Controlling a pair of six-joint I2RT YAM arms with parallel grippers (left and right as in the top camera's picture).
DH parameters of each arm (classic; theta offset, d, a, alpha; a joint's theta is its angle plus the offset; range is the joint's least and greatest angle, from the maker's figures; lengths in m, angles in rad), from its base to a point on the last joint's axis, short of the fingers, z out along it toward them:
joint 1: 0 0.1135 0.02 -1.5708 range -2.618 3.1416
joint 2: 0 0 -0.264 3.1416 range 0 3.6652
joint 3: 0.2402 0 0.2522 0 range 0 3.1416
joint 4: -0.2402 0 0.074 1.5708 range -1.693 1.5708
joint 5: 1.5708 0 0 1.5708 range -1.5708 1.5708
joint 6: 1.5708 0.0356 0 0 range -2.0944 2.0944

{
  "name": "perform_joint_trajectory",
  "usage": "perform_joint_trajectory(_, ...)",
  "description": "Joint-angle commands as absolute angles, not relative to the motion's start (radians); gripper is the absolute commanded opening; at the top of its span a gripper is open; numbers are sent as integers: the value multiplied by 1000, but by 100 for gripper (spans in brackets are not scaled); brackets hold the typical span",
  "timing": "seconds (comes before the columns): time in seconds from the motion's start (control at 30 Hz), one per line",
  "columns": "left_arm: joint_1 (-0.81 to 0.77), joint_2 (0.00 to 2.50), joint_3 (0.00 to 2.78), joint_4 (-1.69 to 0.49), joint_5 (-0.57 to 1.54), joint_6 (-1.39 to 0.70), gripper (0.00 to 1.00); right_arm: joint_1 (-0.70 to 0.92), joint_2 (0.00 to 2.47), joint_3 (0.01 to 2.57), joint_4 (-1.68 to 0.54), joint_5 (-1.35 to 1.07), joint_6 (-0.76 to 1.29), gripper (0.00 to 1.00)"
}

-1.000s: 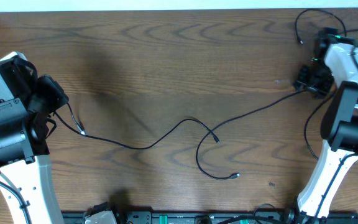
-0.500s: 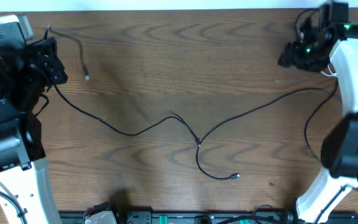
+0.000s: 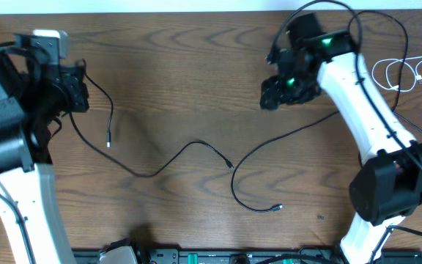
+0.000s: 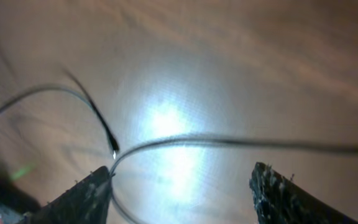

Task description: Untangle cables

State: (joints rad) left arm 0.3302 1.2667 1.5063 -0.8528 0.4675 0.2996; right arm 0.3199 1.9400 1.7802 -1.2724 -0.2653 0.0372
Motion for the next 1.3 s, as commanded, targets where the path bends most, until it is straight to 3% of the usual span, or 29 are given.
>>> perform_joint_trajectory(0.0, 331, 1362, 1523, -926, 479, 365, 7, 382, 1950, 1746, -1299, -166, 195, 67)
perform_joint_trajectory(0.3, 329, 1499, 1522, -965, 490, 210, 8, 469, 1950, 1514, -1146, -147, 439, 54)
perform_joint_trajectory(0.53, 329, 1505, 1522, -968, 490, 207, 8, 546, 1950, 1349, -1007, 26, 633, 54)
perform_joint_trajectory(0.8, 329, 1505, 1522, -968, 490, 207, 8, 551, 1950, 1239, -791, 48, 659, 52)
perform_joint_trajectory(1.1, 329, 1505, 1521, -973, 490, 207, 8, 551, 2020, 1234, -857, 114, 665, 47)
perform_joint_trajectory(1.17, 329, 1505, 1521, -973, 490, 207, 8, 551, 2027, 1234, -885, 132, 665, 43)
perform_joint_trajectory(1.23, 329, 1505, 1521, -972, 490, 207, 8, 549, 2027, 1234, -905, 159, 665, 32)
perform_joint_trajectory(1.27, 329, 1505, 1521, -972, 490, 207, 8, 543, 2027, 1235, -906, 170, 665, 22)
